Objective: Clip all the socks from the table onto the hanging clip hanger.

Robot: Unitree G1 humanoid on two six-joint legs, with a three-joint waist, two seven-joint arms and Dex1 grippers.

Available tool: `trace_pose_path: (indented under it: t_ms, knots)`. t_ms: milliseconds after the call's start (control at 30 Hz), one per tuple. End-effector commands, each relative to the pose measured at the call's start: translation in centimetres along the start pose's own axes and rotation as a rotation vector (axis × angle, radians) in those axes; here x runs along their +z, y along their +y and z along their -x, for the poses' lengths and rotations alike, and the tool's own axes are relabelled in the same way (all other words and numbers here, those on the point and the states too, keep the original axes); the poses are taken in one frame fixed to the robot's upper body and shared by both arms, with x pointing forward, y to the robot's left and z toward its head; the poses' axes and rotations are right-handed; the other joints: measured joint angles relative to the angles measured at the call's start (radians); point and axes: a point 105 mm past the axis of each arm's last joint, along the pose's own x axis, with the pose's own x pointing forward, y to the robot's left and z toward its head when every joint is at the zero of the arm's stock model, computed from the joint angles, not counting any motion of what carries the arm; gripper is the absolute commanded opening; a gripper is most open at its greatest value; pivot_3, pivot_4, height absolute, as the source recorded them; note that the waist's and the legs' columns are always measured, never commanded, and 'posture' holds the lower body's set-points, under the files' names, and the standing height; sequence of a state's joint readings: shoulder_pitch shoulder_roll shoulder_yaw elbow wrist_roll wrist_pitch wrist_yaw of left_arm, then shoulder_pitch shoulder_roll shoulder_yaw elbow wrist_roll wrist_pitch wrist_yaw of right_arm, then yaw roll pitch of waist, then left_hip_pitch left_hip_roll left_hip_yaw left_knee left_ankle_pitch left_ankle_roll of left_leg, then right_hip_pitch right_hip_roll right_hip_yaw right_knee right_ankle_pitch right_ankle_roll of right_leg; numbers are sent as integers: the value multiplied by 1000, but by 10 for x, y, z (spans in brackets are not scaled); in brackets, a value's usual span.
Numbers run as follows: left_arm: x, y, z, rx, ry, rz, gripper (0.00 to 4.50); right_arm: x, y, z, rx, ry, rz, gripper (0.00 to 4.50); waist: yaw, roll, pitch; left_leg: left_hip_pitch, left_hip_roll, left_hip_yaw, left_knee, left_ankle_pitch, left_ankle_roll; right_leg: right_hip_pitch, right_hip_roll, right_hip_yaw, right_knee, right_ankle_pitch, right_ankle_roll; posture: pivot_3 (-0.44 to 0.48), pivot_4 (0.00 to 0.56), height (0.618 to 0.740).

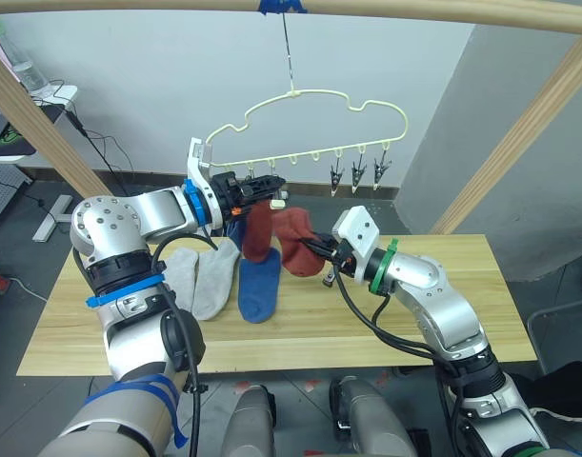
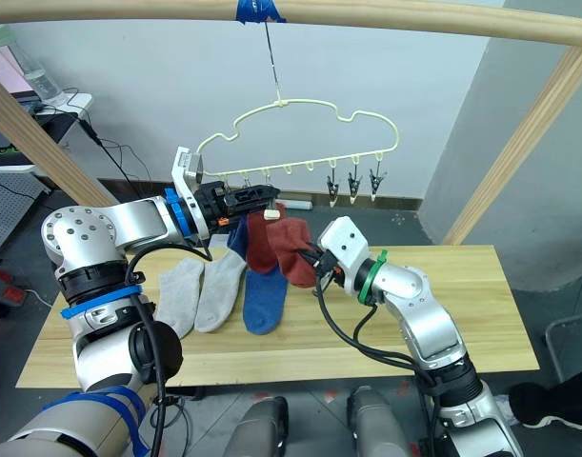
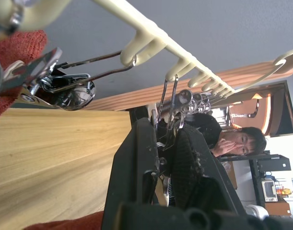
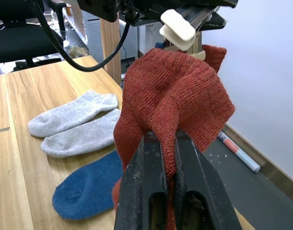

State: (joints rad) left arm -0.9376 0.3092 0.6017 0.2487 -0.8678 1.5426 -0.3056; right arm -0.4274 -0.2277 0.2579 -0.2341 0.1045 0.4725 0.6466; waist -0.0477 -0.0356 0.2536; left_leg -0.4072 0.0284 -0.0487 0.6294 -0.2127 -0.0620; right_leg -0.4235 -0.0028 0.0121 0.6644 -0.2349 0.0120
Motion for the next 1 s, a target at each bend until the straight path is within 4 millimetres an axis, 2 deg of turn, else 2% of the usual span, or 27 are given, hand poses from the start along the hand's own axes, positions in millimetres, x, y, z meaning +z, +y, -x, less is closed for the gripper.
trace_pose_path:
  t_ms: [33, 533, 1000]
  knots:
    - [4, -9, 4, -33, -13, -28, 322, 16, 2, 1, 9, -64, -20, 37, 0, 0, 0, 0, 0, 0, 0, 0, 0, 0, 0, 0, 0, 0, 0, -45, 218, 740]
    - [4, -8, 6, -30, -21, -31, 322, 28, 5, 2, 52, -117, -83, 37, 0, 0, 0, 0, 0, 0, 0, 0, 0, 0, 0, 0, 0, 0, 0, -35, 227, 740]
    - [6, -9, 3, -36, -26, -29, 322, 28, 5, -3, 59, -110, -86, 37, 0, 0, 0, 0, 0, 0, 0, 0, 0, 0, 0, 0, 0, 0, 0, -37, 232, 740]
